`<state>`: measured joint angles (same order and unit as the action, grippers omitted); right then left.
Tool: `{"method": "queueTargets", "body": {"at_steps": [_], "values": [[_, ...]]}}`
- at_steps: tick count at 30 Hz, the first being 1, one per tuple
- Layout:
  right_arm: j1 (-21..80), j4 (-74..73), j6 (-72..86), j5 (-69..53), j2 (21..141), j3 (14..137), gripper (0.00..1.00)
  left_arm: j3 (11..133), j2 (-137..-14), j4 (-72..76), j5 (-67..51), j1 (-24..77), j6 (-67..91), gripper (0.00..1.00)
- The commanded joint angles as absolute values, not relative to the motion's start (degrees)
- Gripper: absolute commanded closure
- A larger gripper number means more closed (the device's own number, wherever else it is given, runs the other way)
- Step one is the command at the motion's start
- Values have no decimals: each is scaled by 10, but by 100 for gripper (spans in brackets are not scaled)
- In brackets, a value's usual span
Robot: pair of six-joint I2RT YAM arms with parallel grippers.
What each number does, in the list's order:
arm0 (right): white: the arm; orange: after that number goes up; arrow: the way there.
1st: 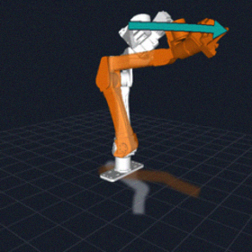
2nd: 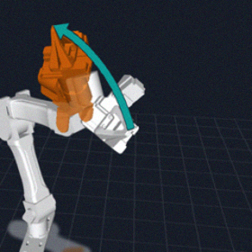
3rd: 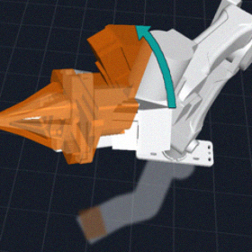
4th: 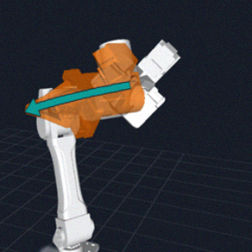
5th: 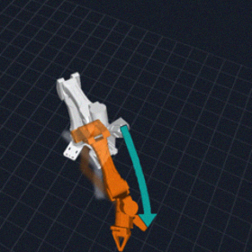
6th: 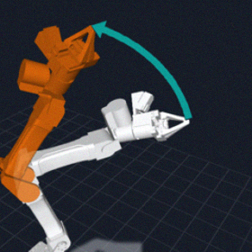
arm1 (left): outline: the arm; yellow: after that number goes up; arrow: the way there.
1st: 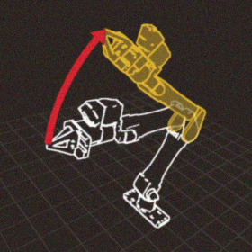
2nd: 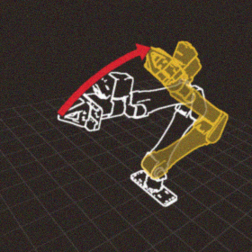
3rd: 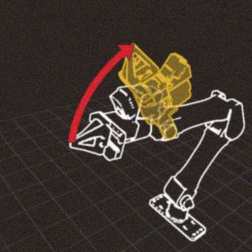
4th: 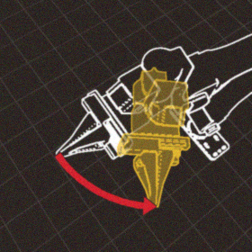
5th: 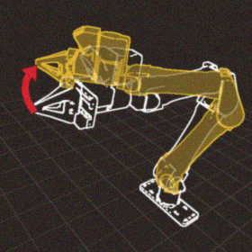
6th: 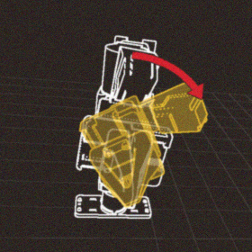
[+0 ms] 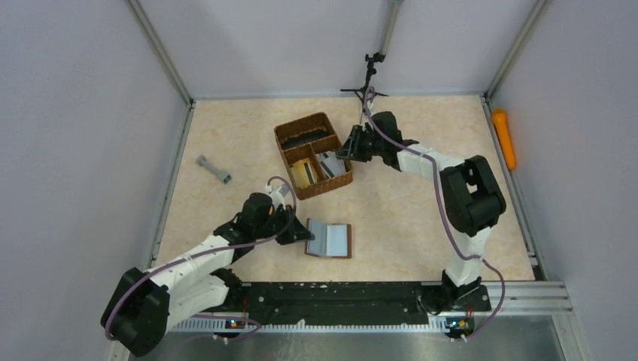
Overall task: Take the credit cards out of the card holder
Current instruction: Place the credit card in the storage box, then remove the credit card from the card holder.
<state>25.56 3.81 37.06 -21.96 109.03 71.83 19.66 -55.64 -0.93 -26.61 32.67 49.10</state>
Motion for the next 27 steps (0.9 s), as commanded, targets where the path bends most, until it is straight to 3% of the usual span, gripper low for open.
{"method": "queueTargets", "body": {"at_steps": [1,11,16,21,27], "values": [[252,12,339,-194,1029,738,67,220,-563,11,-276,324,476,100],[273,83,381,-249,865,540,61,228,-595,-14,-269,325,452,98],[336,99,392,-226,772,434,48,228,-610,-6,-272,325,451,97],[405,127,417,-178,688,352,27,226,-616,-4,-278,325,452,96],[468,162,445,-141,651,290,24,227,-607,-7,-276,326,454,89]]}}
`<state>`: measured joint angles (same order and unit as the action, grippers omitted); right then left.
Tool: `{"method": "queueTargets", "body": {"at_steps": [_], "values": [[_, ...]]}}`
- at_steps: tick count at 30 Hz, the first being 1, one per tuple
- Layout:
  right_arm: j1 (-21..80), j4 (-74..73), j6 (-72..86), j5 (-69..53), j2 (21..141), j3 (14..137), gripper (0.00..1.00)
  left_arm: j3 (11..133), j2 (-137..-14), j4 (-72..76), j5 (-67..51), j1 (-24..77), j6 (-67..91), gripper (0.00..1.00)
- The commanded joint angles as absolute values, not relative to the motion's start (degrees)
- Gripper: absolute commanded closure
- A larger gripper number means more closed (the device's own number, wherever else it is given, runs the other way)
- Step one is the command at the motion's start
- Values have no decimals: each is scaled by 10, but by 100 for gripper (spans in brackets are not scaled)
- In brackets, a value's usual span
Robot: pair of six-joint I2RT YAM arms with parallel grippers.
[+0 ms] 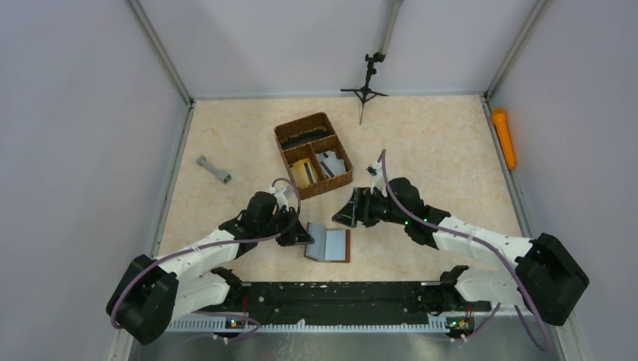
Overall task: Take the credit cards out of the card holder
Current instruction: Remove the credit card from the card holder.
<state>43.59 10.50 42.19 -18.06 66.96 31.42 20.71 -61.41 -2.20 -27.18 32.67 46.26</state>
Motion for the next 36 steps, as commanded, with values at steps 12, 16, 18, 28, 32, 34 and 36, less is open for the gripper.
{"method": "queueTargets", "body": {"at_steps": [12,16,18,28,32,34,36], "values": [[558,254,453,-101,744,280,23,234,-593,-23,-275,326,458,77],[573,271,454,-99,771,287,22,233,-591,-18,-282,327,462,70],[578,276,456,-98,781,289,22,231,-588,-18,-284,327,463,69],[605,314,472,-71,807,278,22,226,-572,-19,-287,326,469,71],[610,329,478,-63,821,275,22,223,-574,-19,-285,326,469,80],[612,328,480,-56,828,276,23,220,-577,-16,-284,327,470,81],[614,323,480,-50,834,278,24,217,-580,-15,-283,326,472,80]]}}
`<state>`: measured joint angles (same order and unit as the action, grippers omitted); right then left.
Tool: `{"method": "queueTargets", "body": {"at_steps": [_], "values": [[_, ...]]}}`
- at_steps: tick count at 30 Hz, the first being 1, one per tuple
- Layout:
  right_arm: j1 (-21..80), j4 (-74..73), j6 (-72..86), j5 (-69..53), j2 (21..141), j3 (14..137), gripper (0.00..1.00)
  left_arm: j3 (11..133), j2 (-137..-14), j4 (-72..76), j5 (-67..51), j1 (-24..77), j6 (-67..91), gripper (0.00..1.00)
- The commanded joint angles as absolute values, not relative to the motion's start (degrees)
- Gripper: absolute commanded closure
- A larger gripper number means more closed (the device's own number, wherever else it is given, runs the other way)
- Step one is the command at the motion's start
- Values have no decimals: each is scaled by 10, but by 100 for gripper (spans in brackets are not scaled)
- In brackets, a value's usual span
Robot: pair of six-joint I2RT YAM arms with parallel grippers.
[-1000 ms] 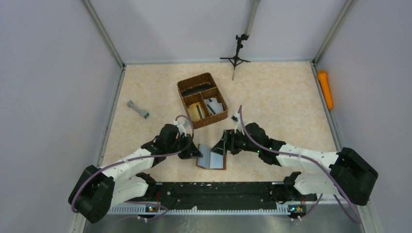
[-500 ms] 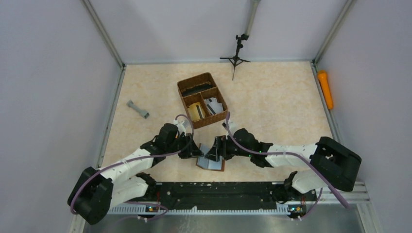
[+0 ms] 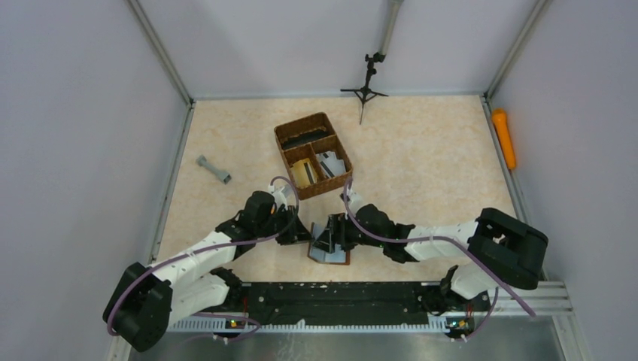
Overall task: Take the credit cards out of the card holder
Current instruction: Remove the credit card from the card holder.
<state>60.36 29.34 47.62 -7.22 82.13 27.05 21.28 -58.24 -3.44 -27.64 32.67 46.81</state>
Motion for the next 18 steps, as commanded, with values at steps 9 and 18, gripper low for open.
{"method": "queueTargets", "body": {"at_steps": [9,18], "values": [[623,315,478,-37,861,281,31,207,-582,-7,-280,326,474,77],[627,316,479,-35,901,296,38,201,-605,19,-291,327,477,83]]}}
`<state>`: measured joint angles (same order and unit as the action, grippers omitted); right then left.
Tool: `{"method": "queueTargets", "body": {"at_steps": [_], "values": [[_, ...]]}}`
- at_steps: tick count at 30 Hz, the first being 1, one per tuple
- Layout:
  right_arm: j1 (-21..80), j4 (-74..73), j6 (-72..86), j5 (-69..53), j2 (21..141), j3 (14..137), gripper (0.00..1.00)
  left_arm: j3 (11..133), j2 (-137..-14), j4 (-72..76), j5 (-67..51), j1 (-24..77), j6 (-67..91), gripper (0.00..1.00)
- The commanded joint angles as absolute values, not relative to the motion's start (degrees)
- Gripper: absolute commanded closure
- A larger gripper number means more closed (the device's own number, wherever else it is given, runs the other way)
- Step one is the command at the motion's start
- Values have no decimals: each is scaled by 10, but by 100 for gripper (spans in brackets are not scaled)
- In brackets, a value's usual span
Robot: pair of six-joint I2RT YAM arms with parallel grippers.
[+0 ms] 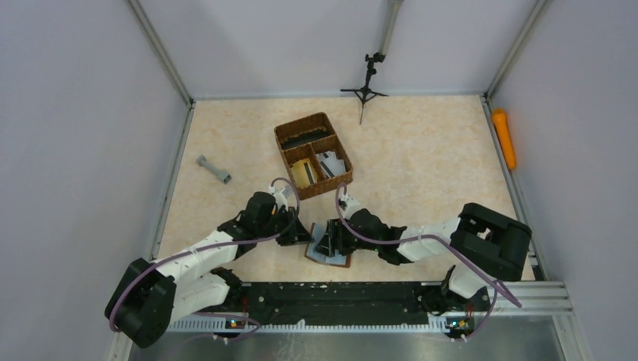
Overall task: Take the credit cards out of the card holder
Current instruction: Remove the credit card from the card holder.
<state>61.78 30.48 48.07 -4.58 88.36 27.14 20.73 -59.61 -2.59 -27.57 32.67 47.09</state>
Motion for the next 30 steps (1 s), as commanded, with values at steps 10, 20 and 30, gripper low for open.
{"method": "queueTargets", "body": {"at_steps": [10,20,30], "values": [[628,264,479,-3,895,305,76,200,-609,20,-285,326,476,85],[627,130,461,92,798,282,53,204,-601,3,-266,326,469,86],[627,19,440,155,680,281,39,205,-600,4,-269,327,470,87]]}}
